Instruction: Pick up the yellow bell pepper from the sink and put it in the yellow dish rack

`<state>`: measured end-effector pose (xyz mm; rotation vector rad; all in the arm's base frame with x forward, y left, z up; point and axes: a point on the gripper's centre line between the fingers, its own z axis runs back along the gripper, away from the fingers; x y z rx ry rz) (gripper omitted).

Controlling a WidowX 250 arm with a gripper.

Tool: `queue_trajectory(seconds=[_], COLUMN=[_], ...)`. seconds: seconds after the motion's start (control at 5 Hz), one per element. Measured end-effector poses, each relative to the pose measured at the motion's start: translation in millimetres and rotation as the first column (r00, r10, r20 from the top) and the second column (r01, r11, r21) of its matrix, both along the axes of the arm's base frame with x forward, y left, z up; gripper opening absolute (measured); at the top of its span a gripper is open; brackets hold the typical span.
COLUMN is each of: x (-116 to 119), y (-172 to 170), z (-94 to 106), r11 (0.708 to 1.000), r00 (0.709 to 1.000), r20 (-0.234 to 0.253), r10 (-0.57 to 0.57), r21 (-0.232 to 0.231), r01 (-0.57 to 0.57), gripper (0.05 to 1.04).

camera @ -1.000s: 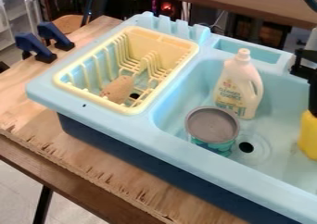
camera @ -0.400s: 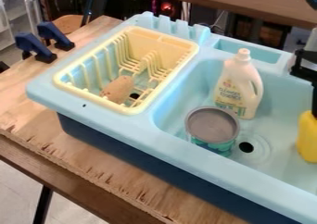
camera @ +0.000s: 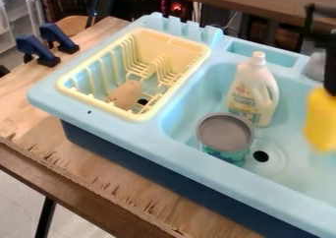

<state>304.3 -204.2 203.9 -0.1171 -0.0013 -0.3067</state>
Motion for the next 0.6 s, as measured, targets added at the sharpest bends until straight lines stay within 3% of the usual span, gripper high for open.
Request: queue_trajectory(seconds=[0.4, 0.6], x=[-15, 0], y=[59, 100], z=[38.3, 43.5], r11=[0.998, 0.991], r00=[0.998, 0.990], r20=[0.023, 0.070], r10=[0.060, 0.122], r21=[0.016, 0.053], r01=[-0.061, -0.126], gripper=[0.121, 0.121])
